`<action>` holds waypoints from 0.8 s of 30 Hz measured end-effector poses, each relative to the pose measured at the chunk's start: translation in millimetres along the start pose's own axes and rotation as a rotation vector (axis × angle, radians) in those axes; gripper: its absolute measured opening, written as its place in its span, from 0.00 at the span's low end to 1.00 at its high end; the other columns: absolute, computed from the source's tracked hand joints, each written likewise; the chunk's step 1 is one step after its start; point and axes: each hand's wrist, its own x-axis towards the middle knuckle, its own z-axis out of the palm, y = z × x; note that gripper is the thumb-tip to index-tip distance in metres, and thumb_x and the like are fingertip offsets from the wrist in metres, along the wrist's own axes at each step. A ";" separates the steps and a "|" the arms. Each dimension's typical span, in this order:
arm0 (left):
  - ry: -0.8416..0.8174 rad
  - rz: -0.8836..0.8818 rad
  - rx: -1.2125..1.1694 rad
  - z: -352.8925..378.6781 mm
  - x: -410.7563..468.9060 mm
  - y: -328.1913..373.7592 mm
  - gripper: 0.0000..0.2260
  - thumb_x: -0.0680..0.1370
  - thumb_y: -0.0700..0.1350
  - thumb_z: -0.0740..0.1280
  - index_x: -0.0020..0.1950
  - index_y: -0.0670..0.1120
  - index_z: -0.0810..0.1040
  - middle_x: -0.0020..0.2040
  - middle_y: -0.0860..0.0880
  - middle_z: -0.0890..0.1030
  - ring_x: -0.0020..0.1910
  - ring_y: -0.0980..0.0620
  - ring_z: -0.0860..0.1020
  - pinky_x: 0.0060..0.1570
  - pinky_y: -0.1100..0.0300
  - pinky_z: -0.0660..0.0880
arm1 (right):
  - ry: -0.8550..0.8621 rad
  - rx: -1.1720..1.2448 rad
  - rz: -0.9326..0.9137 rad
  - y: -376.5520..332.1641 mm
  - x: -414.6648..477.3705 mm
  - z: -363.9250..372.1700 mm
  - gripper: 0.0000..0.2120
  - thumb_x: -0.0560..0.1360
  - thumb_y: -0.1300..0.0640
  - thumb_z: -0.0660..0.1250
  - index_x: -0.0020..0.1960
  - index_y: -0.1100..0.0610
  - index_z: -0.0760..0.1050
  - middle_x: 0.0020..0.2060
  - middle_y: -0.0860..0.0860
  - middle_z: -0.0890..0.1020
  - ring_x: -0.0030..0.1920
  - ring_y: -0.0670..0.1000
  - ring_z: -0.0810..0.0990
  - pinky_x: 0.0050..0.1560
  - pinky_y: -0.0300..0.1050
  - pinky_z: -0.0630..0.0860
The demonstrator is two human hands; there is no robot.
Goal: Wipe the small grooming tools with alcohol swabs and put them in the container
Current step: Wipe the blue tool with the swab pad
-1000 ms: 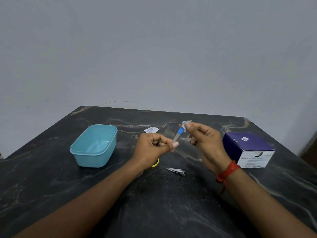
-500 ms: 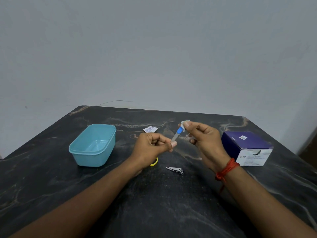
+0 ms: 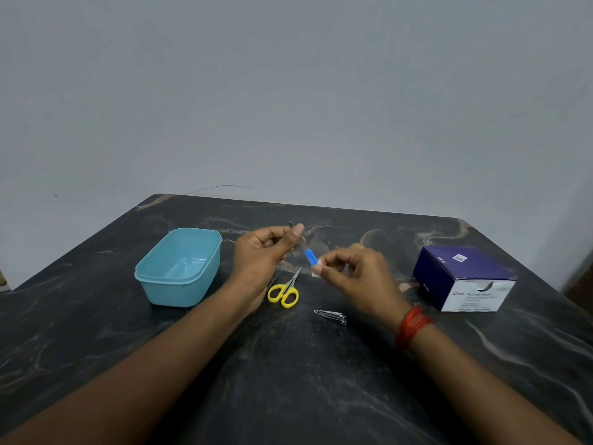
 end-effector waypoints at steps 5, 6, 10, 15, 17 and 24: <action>-0.028 0.058 0.055 -2.5 3.2 -4.6 0.12 0.69 0.47 0.77 0.46 0.40 0.85 0.43 0.44 0.86 0.42 0.54 0.83 0.45 0.62 0.78 | -0.030 0.118 0.042 3.5 0.0 5.2 0.04 0.72 0.55 0.76 0.43 0.56 0.86 0.28 0.30 0.78 0.32 0.35 0.75 0.36 0.26 0.67; -0.038 0.063 0.069 -2.3 3.4 -6.3 0.11 0.69 0.46 0.77 0.46 0.40 0.84 0.42 0.45 0.86 0.42 0.54 0.83 0.45 0.63 0.78 | -0.028 0.174 0.059 3.8 0.1 5.4 0.04 0.72 0.57 0.76 0.43 0.57 0.86 0.27 0.33 0.79 0.30 0.36 0.75 0.34 0.26 0.67; -0.065 0.082 0.125 3.1 1.2 -12.3 0.09 0.70 0.41 0.77 0.45 0.37 0.84 0.36 0.48 0.84 0.36 0.57 0.81 0.40 0.65 0.77 | -0.024 0.268 0.073 2.3 0.3 7.0 0.03 0.72 0.58 0.76 0.43 0.58 0.85 0.30 0.42 0.82 0.27 0.37 0.74 0.32 0.26 0.67; -0.085 0.092 0.140 1.2 2.0 -12.6 0.12 0.69 0.44 0.78 0.45 0.36 0.84 0.38 0.44 0.84 0.36 0.54 0.81 0.40 0.61 0.77 | -0.001 0.322 0.057 4.1 2.0 5.3 0.03 0.73 0.58 0.75 0.44 0.58 0.85 0.29 0.39 0.81 0.28 0.38 0.74 0.33 0.28 0.68; -0.075 0.092 0.129 1.4 1.9 -11.7 0.09 0.70 0.43 0.78 0.45 0.38 0.84 0.38 0.46 0.85 0.37 0.54 0.82 0.40 0.62 0.78 | -0.014 0.327 0.056 4.4 2.5 4.8 0.04 0.72 0.57 0.75 0.45 0.58 0.86 0.30 0.40 0.83 0.28 0.38 0.75 0.34 0.28 0.68; 0.002 0.103 0.073 -3.5 4.1 -3.3 0.10 0.72 0.43 0.76 0.48 0.38 0.85 0.43 0.43 0.87 0.40 0.55 0.83 0.42 0.64 0.78 | -0.076 0.285 0.098 6.6 2.2 5.5 0.06 0.71 0.55 0.77 0.46 0.57 0.86 0.38 0.48 0.87 0.31 0.37 0.77 0.36 0.28 0.70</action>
